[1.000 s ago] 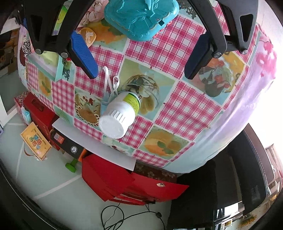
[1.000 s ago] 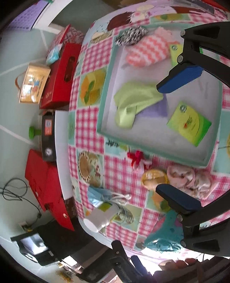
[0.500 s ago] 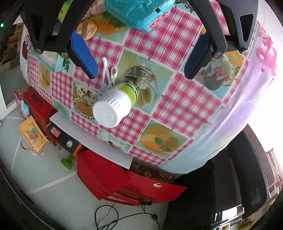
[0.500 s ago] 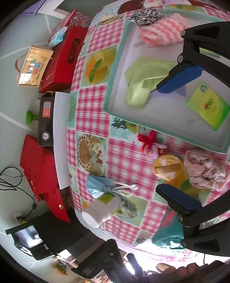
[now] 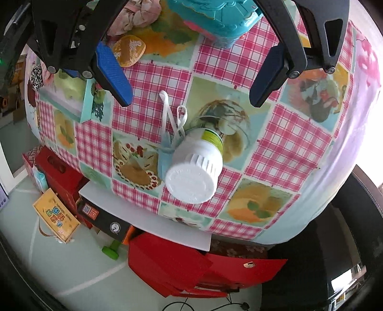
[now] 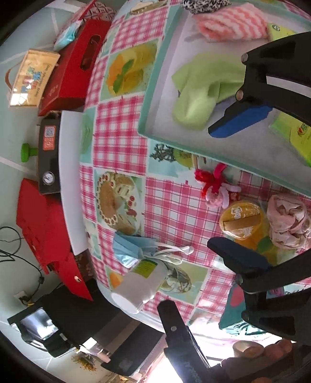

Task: Organize soft objects
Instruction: 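Move right gripper toward the red pipe-cleaner doll while left gripper moves toward the blue face mask, then close the right gripper around the red pipe-cleaner doll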

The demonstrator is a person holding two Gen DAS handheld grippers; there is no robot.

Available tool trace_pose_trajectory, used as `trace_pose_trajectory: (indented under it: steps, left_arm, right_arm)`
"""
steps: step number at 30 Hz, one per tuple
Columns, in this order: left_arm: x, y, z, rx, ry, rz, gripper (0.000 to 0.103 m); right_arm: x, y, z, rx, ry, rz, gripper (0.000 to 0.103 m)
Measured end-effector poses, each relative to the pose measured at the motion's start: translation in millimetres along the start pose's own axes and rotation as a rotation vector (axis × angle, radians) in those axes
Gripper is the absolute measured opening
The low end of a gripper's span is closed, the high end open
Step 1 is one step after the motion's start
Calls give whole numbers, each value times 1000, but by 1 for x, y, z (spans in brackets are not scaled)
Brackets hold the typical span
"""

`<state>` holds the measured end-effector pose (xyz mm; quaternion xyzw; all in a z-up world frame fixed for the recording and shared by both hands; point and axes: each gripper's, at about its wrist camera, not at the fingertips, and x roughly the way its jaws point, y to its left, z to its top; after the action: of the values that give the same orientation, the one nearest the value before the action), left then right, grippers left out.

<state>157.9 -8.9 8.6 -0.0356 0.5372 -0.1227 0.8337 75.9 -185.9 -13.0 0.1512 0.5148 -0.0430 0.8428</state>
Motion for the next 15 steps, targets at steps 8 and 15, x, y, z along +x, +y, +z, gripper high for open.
trace_pose_trajectory:
  steps: [8, 15]
  left_arm:
    - [3, 12, 0, -36, 14, 32, 98]
    - [4, 7, 0, -19, 21, 25, 98]
  right_arm:
    - [8, 13, -1, -32, 47, 45, 82]
    - [11, 14, -1, -3, 85, 71, 75]
